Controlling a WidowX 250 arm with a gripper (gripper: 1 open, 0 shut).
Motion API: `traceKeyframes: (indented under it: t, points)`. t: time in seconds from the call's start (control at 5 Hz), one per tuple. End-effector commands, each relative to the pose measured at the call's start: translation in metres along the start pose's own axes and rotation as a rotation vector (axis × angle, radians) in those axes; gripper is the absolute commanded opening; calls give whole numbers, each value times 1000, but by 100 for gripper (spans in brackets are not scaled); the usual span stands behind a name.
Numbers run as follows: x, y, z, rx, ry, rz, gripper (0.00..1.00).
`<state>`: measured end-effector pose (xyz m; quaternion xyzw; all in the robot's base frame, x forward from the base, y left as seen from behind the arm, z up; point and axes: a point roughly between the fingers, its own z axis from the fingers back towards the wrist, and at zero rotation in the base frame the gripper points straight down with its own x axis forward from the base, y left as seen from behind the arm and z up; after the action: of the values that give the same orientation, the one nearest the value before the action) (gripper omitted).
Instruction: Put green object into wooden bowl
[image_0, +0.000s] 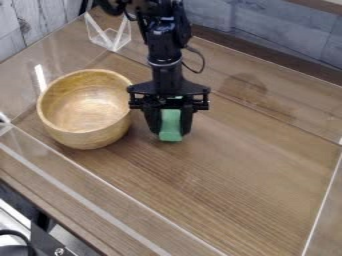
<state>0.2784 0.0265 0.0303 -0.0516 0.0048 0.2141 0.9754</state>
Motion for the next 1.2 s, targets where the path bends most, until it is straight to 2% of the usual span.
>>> traceKeyframes:
  t: [0.0, 0.4, 0.6, 1.0]
  points:
    - [12, 4, 16, -20, -60, -43, 0]
    - [4, 11, 2, -27, -59, -68, 0]
    - [-2, 1, -5, -30, -53, -99, 0]
    - [-3, -1, 14, -52, -61, -8, 0]
